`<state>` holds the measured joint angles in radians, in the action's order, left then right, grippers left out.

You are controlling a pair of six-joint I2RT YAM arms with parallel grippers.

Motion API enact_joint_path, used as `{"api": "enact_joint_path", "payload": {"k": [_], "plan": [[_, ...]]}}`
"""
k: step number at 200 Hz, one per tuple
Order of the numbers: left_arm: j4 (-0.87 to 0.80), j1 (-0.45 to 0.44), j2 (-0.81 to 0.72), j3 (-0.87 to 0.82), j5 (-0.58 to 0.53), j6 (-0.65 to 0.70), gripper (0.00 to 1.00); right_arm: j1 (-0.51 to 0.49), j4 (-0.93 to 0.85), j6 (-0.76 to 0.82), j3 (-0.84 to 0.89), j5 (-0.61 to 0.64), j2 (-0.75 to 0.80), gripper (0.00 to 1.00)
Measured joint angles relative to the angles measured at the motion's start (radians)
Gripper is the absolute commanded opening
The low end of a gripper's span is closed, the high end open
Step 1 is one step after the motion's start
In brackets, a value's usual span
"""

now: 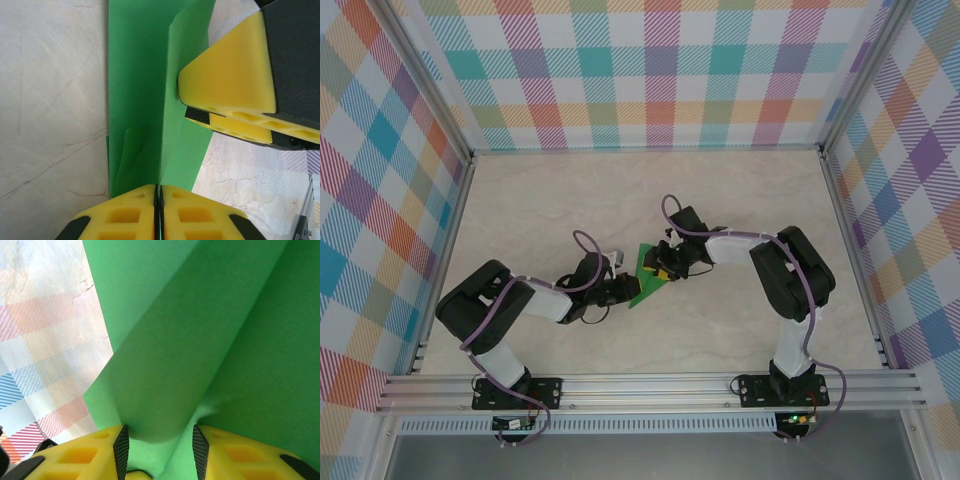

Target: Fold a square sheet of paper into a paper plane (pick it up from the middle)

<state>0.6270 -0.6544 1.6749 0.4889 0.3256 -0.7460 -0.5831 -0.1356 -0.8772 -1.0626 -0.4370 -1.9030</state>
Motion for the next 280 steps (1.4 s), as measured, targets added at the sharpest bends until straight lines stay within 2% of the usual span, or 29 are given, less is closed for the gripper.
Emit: {"api": "enact_joint_path", "payload": {"k": [43,70,95,116,141,181,280], "plan": [[-0.032,0.008,-0.015,0.013,0.014,-0.008,0.31,-0.002,-0.047,0.003,-0.027,0.024,-0.011,0.38],[-0.126,0.023,-0.087,0.013,0.000,0.002,0.40,-0.008,-0.085,0.004,-0.051,0.036,-0.020,0.39],[-0.230,0.037,-0.179,0.019,-0.027,0.006,0.42,-0.013,-0.114,0.011,-0.073,0.048,-0.029,0.41],[-0.288,0.040,-0.211,0.045,-0.029,0.006,0.37,-0.014,-0.135,0.022,-0.088,0.055,-0.033,0.43],[-0.307,0.042,-0.208,0.076,0.018,0.008,0.28,-0.017,-0.154,0.027,-0.103,0.070,-0.037,0.45],[-0.304,0.042,-0.130,0.130,0.095,0.000,0.13,-0.021,-0.183,0.028,-0.124,0.080,-0.045,0.46],[-0.339,0.042,-0.024,0.171,0.103,-0.001,0.06,-0.021,-0.196,0.026,-0.131,0.085,-0.051,0.44]]}}
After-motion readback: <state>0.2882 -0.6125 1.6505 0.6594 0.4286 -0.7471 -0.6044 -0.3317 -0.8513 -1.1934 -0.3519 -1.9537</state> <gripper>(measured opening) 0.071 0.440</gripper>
